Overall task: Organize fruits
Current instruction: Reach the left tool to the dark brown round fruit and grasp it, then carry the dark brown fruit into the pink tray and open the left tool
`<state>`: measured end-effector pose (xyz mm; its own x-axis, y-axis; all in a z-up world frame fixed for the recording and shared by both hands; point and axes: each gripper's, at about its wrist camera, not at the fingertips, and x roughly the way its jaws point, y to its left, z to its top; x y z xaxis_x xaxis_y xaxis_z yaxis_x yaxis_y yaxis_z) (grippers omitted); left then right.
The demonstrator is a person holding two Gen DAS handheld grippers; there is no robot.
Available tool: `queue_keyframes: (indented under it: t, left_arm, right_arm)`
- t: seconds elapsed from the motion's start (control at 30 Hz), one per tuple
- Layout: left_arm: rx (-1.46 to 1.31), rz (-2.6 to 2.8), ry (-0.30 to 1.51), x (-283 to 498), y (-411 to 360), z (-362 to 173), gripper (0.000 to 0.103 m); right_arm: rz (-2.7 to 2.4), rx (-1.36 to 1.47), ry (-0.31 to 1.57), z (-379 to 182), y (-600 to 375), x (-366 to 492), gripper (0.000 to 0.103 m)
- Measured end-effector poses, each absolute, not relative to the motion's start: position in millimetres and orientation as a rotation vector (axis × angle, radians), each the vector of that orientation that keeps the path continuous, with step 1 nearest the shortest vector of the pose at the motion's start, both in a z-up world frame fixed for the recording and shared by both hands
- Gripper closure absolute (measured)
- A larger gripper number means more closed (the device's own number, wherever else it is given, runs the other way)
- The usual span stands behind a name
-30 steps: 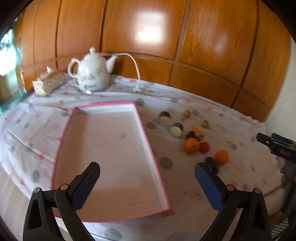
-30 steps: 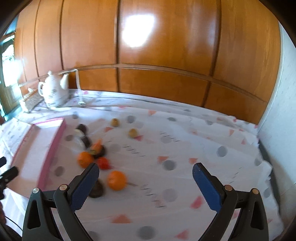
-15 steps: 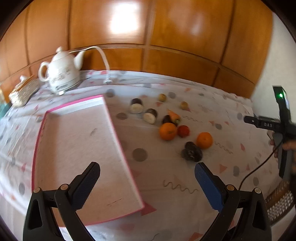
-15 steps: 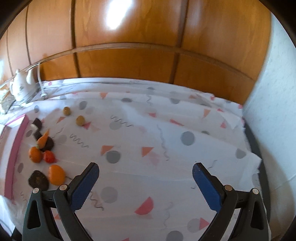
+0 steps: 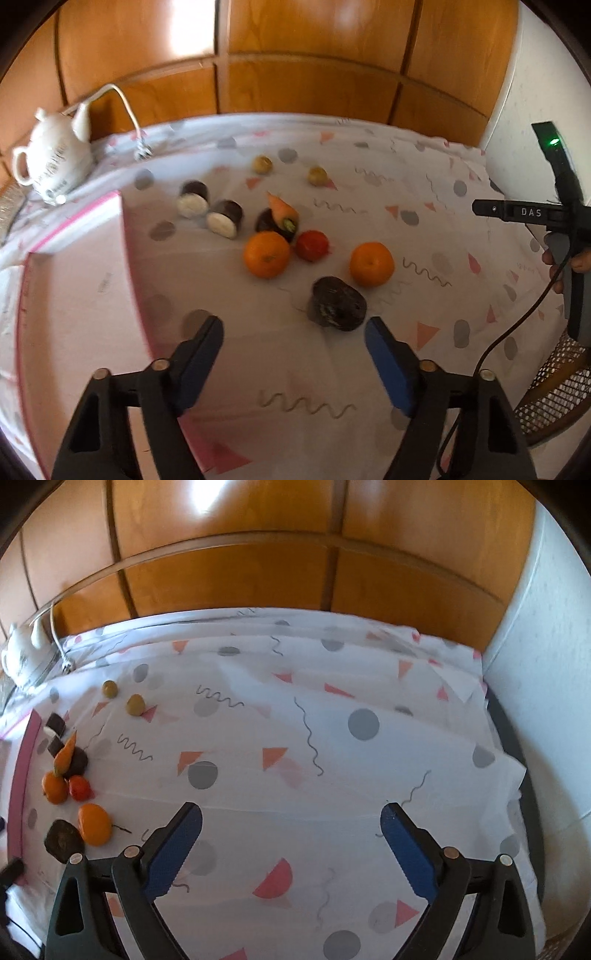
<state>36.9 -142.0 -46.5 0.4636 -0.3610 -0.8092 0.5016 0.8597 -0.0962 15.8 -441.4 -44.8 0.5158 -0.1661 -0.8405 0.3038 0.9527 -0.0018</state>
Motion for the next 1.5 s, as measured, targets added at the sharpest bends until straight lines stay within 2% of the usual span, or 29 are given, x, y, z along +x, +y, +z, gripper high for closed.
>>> queue_keyframes:
  t: [0.23,0.3,0.37,0.5,0.53,0.6,0.8,0.9,1.0,1.27,1.5]
  left_arm:
    - [0.177,-0.542,1.009,47.8,-168.9,-63.2,0.034]
    - [0.177,-0.534,1.026,52.7,-174.8,-68.8,0.043]
    - [0.150,-0.552,1.051,57.8,-179.7,-74.3,0.046]
    - [0.137,-0.584,1.061,61.1,-189.1,-82.2,0.062]
    - [0.128,-0.590,1.069,61.9,-190.1,-83.9,0.063]
    - [0.118,-0.590,1.069,62.6,-190.6,-85.2,0.064]
    - [0.084,-0.577,1.045,63.6,-179.3,-75.6,0.065]
    - [0.064,-0.542,1.009,64.8,-165.3,-64.0,0.065]
    - [0.025,-0.498,0.983,68.0,-147.2,-53.5,0.065]
    - [-0.087,-0.322,0.915,81.8,-72.3,-30.2,0.065]
    - [-0.179,-0.047,0.957,111.9,15.0,-49.3,0.065]
  right_arm:
    - [-0.293,0.158,1.038,-49.9,-446.1,15.7,0.015]
    - [-0.292,0.177,1.028,-49.0,-448.6,15.1,0.017]
    - [-0.288,0.190,1.028,-49.3,-450.0,15.5,0.020]
    - [-0.283,0.196,1.021,-48.3,-450.1,16.0,0.027]
    - [-0.282,0.200,1.019,-48.0,-451.1,15.9,0.028]
    - [-0.289,0.219,1.015,-47.2,-454.5,15.4,0.029]
    - [-0.373,0.327,1.001,-46.1,-478.2,9.3,0.048]
    - [-0.438,0.466,0.974,-47.3,-503.4,-1.5,0.051]
    - [-0.502,0.564,0.953,-49.6,-522.3,-10.9,0.059]
    - [-0.647,0.747,0.886,-54.1,-556.8,-39.6,0.060]
    - [-0.652,0.776,0.884,-57.6,-558.1,-40.4,0.060]
